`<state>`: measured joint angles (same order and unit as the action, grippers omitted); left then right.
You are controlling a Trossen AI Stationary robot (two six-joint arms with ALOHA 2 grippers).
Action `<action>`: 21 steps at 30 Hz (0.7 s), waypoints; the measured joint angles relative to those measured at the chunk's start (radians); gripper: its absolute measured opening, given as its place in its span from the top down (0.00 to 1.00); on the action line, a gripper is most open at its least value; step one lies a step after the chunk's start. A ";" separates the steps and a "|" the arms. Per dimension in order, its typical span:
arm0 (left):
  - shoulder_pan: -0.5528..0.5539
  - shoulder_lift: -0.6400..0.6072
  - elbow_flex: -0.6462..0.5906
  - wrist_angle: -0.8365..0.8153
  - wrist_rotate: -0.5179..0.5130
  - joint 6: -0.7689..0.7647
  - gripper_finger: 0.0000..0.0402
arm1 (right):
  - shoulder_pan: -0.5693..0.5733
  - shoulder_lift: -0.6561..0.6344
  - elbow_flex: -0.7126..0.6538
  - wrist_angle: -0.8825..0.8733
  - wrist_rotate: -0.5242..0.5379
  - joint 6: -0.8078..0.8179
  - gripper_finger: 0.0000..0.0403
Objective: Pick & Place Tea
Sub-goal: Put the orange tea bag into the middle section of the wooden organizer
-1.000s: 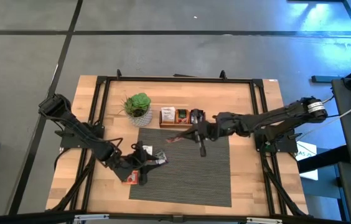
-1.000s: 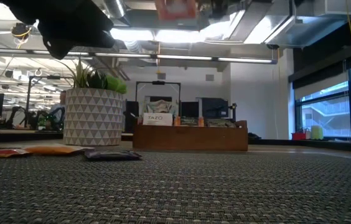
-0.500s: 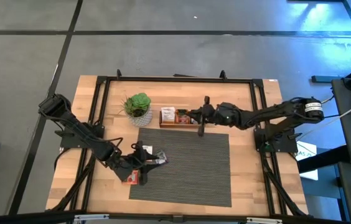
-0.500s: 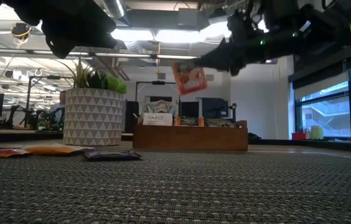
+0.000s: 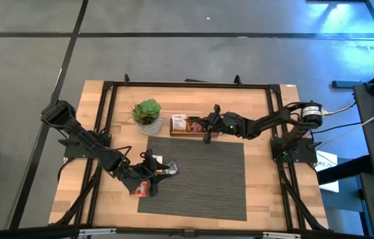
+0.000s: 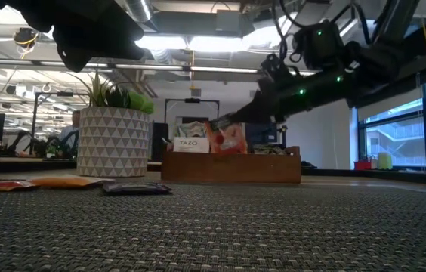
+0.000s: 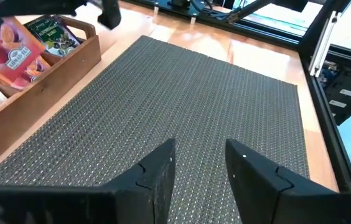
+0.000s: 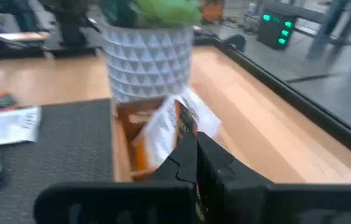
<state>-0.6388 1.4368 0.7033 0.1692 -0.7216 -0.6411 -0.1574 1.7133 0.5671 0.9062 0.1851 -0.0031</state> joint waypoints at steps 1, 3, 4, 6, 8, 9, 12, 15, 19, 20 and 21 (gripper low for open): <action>0.000 0.000 0.000 0.000 0.000 0.000 0.66 | 0.000 0.010 0.000 0.008 0.013 0.004 0.99; 0.000 0.000 0.000 0.000 0.000 0.000 0.66 | 0.000 0.022 0.000 0.014 0.031 0.020 0.99; 0.000 0.000 0.000 0.000 0.000 0.000 0.66 | 0.000 0.029 0.000 0.013 0.032 0.024 0.98; 0.000 0.000 0.000 0.000 0.000 0.000 0.65 | 0.000 0.036 0.000 0.004 0.032 0.021 0.96; 0.000 0.000 0.000 0.000 0.000 0.000 0.65 | 0.000 0.044 0.000 0.005 0.032 0.022 0.94; 0.000 0.000 0.000 0.000 0.001 0.000 0.66 | 0.000 0.046 0.000 0.002 0.032 0.022 0.92; 0.000 0.000 0.000 0.000 0.001 0.000 0.65 | 0.000 0.047 0.000 -0.004 0.032 0.021 0.89; 0.000 0.000 0.000 0.000 0.009 -0.001 0.65 | 0.000 0.044 0.000 0.006 0.032 0.018 0.83; -0.003 0.000 0.000 0.000 0.019 -0.017 0.65 | 0.001 0.042 0.000 0.030 0.062 0.018 0.73; -0.004 0.000 0.000 0.000 0.028 -0.022 0.65 | 0.001 0.042 0.000 0.039 0.088 0.017 0.71; -0.004 0.000 0.000 0.000 0.042 -0.026 0.65 | 0.001 0.040 0.000 0.049 0.117 0.010 0.69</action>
<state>-0.6426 1.4368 0.7036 0.1688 -0.6791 -0.6674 -0.1564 1.7530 0.5674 0.9551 0.3024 0.0072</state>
